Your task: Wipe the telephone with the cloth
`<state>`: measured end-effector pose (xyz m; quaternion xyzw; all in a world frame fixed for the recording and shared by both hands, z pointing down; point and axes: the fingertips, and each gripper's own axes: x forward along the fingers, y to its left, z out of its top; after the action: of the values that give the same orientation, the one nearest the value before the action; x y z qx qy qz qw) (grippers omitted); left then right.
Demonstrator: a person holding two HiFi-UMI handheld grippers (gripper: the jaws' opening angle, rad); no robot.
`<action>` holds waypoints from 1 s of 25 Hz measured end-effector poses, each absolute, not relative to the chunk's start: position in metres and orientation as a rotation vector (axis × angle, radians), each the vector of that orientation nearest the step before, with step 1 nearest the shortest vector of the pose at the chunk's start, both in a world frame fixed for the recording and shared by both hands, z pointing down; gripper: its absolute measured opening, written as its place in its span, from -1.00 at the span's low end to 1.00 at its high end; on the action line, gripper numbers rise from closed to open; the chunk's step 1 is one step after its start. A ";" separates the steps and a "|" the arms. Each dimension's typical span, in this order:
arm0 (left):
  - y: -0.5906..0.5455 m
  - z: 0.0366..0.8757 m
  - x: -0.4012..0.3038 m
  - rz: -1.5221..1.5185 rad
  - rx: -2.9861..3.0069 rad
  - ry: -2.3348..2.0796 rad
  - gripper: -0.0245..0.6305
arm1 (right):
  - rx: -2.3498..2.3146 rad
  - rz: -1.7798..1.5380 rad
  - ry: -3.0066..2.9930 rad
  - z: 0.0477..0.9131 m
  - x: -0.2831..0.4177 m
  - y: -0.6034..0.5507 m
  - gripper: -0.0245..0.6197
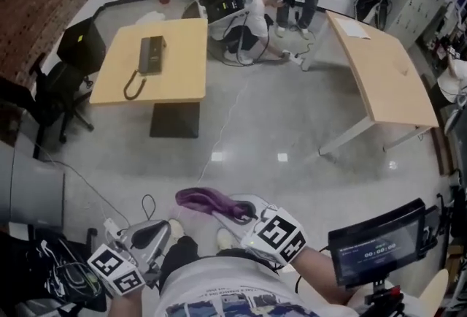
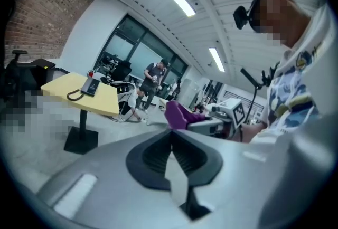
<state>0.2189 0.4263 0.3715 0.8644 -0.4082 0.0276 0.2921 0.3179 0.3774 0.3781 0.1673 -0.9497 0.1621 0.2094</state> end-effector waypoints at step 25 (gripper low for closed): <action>0.401 0.390 0.045 0.044 2.331 -1.025 -0.92 | 0.604 0.491 -2.570 0.385 0.164 0.335 -0.66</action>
<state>0.0450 0.4006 0.3902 0.8751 -0.3847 0.0165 0.2932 0.1640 0.3352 0.3853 0.2190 -0.9322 0.1782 0.2263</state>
